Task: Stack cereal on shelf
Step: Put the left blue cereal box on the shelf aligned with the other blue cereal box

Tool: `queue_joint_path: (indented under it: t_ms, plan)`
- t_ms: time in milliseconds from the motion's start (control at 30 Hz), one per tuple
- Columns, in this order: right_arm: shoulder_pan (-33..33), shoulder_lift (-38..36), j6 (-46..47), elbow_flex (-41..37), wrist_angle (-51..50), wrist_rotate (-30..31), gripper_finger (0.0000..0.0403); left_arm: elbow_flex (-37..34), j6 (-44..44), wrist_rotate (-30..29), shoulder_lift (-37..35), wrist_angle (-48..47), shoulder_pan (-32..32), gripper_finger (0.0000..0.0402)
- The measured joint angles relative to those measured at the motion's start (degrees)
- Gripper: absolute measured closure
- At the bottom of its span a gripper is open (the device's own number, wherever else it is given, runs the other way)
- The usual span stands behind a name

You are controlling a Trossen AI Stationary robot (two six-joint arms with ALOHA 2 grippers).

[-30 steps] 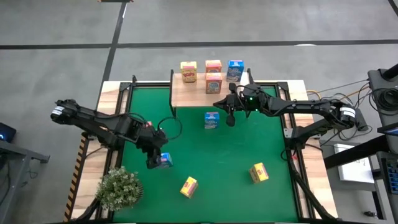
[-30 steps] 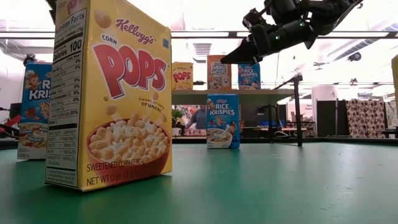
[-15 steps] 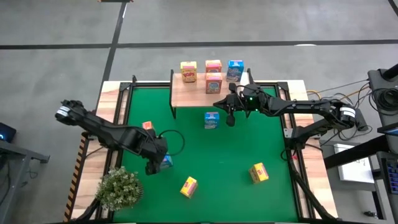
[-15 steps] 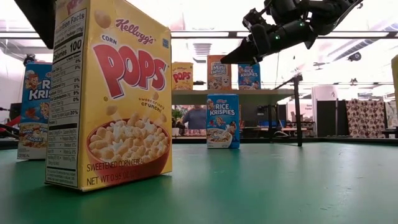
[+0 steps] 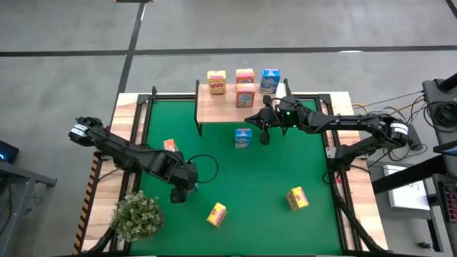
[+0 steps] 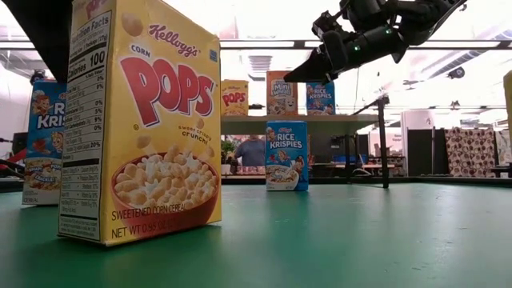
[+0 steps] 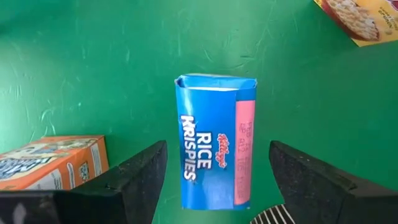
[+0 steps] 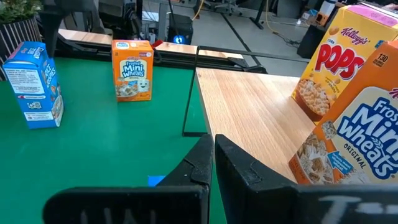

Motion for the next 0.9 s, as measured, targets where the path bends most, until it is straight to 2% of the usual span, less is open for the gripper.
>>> queue_joint_path:
  t_ms: [500, 900]
  plan:
    - [0.00, 0.00, 0.02, 0.00, -0.01, 0.00, 0.0394, -0.02, 1.49, 0.04, 0.38, 0.25, 0.00, 0.0233]
    - [0.00, 0.00, 0.02, 0.00, -0.01, 0.00, 0.0394, -0.02, 2.92, 0.00, 0.38, 0.36, 0.07, 0.0255]
